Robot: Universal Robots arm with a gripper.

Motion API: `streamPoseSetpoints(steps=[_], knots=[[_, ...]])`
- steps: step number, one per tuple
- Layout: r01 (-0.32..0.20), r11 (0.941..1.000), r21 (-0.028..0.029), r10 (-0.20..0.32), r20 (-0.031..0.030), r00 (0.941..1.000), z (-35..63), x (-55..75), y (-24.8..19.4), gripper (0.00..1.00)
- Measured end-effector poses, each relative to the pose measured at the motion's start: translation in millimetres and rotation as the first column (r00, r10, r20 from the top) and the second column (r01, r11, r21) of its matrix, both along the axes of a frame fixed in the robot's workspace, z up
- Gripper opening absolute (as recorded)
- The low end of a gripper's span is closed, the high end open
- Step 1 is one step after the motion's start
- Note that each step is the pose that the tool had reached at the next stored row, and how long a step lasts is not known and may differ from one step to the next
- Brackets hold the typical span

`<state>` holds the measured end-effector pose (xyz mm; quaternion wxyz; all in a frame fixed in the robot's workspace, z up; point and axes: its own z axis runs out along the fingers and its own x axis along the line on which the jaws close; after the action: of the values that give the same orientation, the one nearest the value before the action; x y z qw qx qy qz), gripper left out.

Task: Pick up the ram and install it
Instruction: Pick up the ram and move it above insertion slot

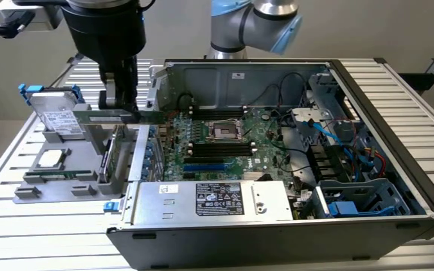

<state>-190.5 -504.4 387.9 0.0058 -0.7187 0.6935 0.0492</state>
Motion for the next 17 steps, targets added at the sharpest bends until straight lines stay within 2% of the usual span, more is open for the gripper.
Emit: streamPoseSetpoints(steps=[10,17], knots=[[0.000,1.0000,0.0000,0.000,0.0000,1.0000,-2.2,45.4,0.0,0.14],[0.000,1.0000,0.0000,0.000,-0.0001,1.0000,-9.2,77.3,0.1,0.14]])
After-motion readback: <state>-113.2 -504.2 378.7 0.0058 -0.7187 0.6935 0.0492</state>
